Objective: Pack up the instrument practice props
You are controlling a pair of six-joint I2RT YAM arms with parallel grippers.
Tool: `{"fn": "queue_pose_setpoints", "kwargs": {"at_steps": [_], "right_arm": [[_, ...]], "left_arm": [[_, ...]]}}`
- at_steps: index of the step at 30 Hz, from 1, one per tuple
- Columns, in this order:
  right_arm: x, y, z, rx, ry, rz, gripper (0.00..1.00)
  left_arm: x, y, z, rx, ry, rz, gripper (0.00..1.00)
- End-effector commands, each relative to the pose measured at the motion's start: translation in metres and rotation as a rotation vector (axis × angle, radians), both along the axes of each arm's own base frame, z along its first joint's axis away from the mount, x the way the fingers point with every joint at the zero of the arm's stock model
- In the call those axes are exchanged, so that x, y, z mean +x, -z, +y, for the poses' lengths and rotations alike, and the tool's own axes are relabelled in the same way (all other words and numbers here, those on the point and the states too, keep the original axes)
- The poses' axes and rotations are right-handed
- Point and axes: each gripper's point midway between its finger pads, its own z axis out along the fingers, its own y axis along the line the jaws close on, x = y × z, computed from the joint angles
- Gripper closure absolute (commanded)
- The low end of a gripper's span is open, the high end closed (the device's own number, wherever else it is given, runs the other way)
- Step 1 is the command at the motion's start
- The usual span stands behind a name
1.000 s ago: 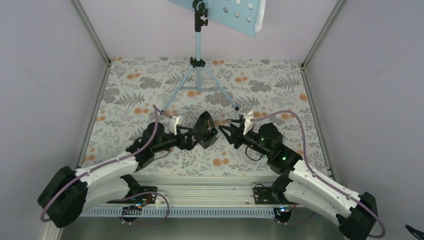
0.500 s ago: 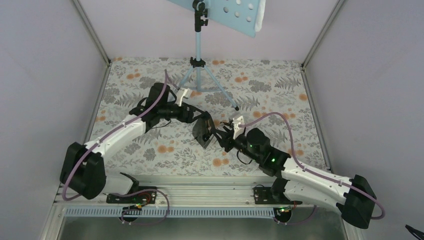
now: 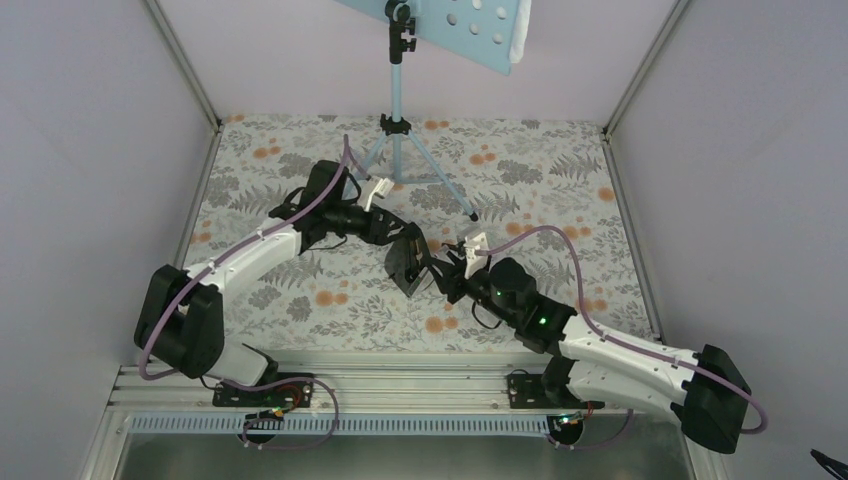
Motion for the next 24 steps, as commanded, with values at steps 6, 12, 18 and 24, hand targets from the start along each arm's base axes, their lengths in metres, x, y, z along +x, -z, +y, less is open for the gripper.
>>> {"fn": "queue_pose_setpoints", "kwargs": {"at_steps": [6,12,18,24], "right_arm": [[0.012,-0.012,0.003,-0.031,0.05,-0.111,0.69],[0.017,-0.013,0.009,-0.069,0.05,-0.205,0.69],[0.02,-0.014,0.014,-0.105,0.037,-0.297,0.69],[0.023,-0.003,0.017,-0.147,0.03,-0.32,0.69]], "left_arm": [[-0.002,-0.009,-0.009,-0.053,0.09,-0.035,0.53],[-0.006,-0.004,-0.01,-0.062,0.116,-0.043,0.6],[-0.009,0.005,-0.01,-0.054,0.134,-0.028,0.63],[-0.008,0.006,-0.01,-0.049,0.136,-0.028,0.64]]}}
